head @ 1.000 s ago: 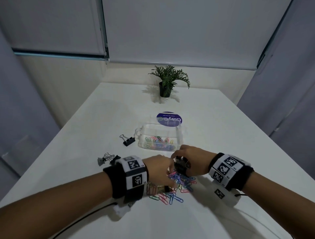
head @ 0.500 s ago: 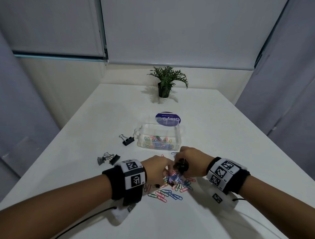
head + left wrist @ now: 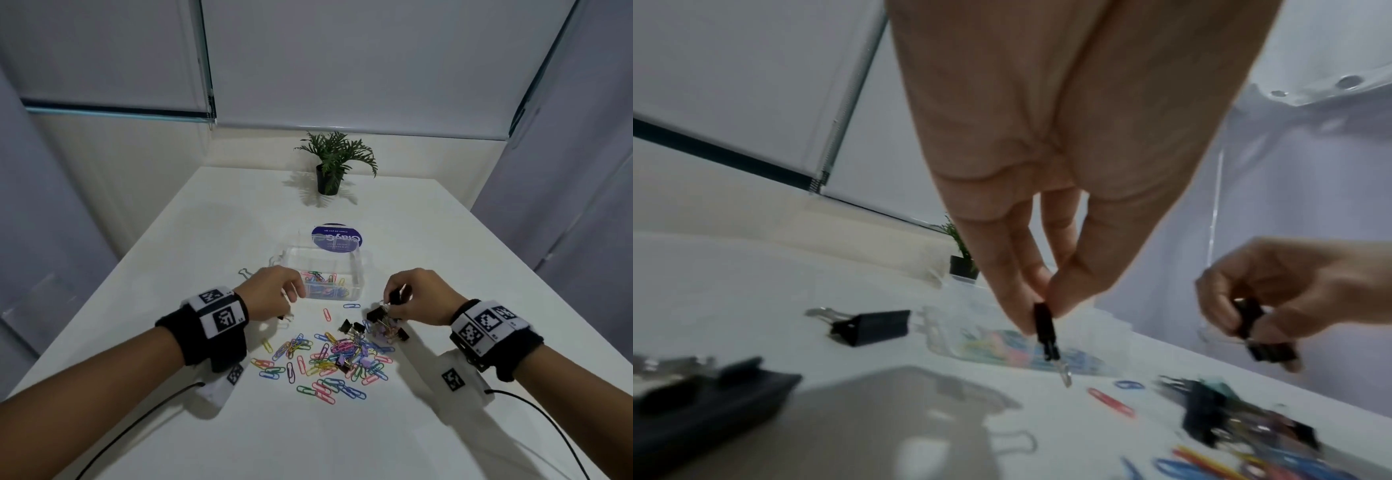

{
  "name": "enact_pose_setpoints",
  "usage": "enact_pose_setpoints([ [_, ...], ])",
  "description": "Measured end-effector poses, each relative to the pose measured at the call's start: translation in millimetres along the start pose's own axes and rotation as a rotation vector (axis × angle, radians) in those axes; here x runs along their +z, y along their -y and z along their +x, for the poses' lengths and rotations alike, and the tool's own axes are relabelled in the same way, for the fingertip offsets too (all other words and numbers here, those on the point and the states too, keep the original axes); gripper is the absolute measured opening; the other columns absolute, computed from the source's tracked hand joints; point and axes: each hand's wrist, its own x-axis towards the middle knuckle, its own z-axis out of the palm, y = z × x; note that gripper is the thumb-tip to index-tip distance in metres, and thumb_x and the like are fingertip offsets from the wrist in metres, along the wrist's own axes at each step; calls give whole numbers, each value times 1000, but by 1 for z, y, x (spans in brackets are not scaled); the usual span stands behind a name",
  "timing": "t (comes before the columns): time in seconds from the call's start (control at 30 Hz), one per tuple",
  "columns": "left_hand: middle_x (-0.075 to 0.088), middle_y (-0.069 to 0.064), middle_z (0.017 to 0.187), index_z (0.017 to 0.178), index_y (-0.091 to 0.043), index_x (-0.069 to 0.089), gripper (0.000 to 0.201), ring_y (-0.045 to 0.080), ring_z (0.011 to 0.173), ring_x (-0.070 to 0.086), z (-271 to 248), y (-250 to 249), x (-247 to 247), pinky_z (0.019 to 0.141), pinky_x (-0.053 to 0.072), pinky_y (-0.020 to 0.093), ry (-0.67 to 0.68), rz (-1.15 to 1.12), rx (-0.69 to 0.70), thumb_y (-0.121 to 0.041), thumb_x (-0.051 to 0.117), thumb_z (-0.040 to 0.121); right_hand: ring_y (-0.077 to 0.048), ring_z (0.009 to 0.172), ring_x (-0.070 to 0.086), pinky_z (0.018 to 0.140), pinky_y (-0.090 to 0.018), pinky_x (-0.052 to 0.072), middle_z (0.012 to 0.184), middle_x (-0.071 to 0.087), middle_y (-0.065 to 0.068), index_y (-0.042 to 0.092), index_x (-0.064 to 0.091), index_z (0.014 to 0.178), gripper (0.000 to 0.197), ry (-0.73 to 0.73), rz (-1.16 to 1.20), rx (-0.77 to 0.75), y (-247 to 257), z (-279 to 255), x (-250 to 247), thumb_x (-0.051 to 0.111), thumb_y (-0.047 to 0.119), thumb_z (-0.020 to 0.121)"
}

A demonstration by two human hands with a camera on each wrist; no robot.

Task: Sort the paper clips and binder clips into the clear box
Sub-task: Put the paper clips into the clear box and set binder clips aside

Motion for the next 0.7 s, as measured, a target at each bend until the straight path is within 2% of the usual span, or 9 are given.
enact_pose_setpoints([
  [0.1,61,0,85,94,-11,66,29,11,71,54,6,16,-6,61,45,15,-57,17,-30,8,58,74,3,52,52,53,-5,40,62,57,14,20,64,71,11,-10,-55,56,-13,-1,-6,69,10,71],
  [0.17,60,-1,84,94,-11,67,28,13,73,55,8,24,-7,66,46,19,-59,37,-62,7,58,75,3,55,49,50,-5,38,67,58,10,18,63,74,8,55,-163,77,-20,-2,-5,66,11,72],
  [0.2,60,-1,84,94,-11,67,28,14,76,55,9,28,-5,68,46,22,-51,52,-77,7,56,76,1,59,49,51,-7,36,70,59,7,19,62,75,9,86,-208,89,-24,-3,-3,65,12,72],
  [0.3,61,-4,83,88,-17,66,34,15,82,59,11,37,0,70,47,22,-4,101,-88,8,45,78,-13,69,54,60,-18,41,77,60,2,23,59,76,13,121,-263,121,-32,-3,6,65,12,72],
  [0.43,61,-2,91,99,-12,66,36,11,89,56,13,34,7,75,45,20,62,151,-79,7,42,80,-14,75,55,68,-21,42,86,65,2,19,67,88,14,96,-236,121,-37,-2,12,66,18,74],
  [0.5,58,0,100,105,-13,63,34,11,93,51,12,22,12,78,42,21,85,217,-43,4,47,81,-13,76,52,69,-22,40,98,64,-1,18,64,97,22,78,-242,100,-36,0,12,67,24,76],
  [0.57,55,-1,110,110,-18,59,32,13,99,49,8,4,19,87,44,24,104,275,34,-2,49,84,-12,73,47,71,-24,37,106,58,-4,18,60,106,31,44,-248,76,-33,2,12,67,27,77],
  [0.63,52,0,122,118,-21,54,33,14,109,49,4,-16,29,96,46,29,142,298,121,-9,50,87,-5,66,42,71,-23,34,111,53,-6,18,58,110,34,17,-221,38,-27,5,13,67,22,77],
  [0.7,47,1,131,129,-22,48,42,17,118,48,6,-33,40,100,45,30,191,304,189,-15,53,88,-8,69,44,72,-22,35,113,52,-8,18,57,112,37,28,-197,-12,-18,8,16,67,21,76],
])
